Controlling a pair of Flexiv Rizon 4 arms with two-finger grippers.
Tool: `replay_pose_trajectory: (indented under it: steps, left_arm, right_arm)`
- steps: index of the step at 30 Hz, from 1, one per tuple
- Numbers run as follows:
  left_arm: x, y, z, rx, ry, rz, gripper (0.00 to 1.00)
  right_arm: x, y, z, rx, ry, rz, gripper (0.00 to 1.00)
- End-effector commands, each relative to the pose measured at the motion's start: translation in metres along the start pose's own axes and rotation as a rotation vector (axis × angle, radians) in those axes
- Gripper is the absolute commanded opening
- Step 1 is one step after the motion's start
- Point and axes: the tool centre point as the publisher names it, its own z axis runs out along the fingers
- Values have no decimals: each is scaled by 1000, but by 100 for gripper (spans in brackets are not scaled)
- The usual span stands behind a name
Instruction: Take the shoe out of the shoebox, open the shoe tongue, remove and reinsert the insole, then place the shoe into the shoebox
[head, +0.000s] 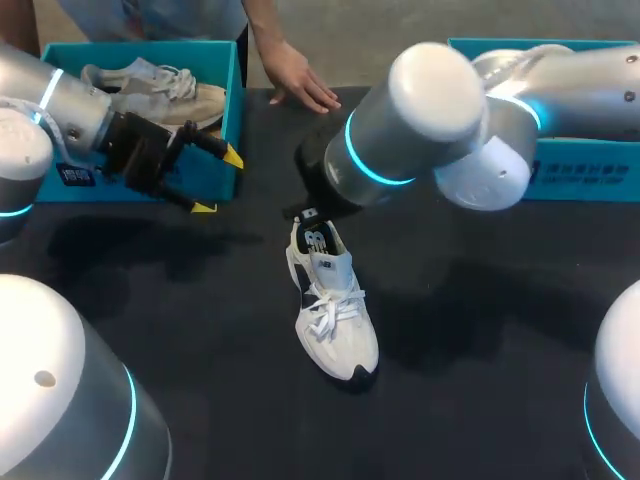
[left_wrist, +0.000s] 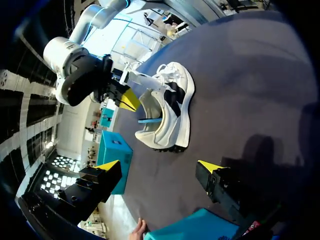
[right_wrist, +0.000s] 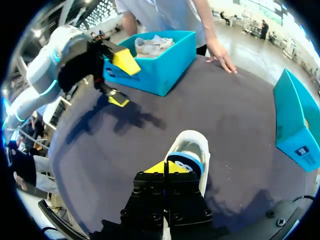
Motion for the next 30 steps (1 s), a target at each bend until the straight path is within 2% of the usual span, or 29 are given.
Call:
replay_pose_trajectory:
  steps: [1,10,17,30]
  left_arm:
    - [0,1,-10,15,7,-7,100]
    - [6,5,-24,-11,40,-16,100]
    - [8,8,-33,-20,47,-31,100]
    - [14,12,-42,-43,63,-52,100]
  right_arm:
    - [3,-2,13,-13,-90,16,0]
    - [-4,4,24,-19,-125,35,0]
    - [-12,7,35,14,-174,56,0]
    - [-20,9,58,27,-195,78,0]
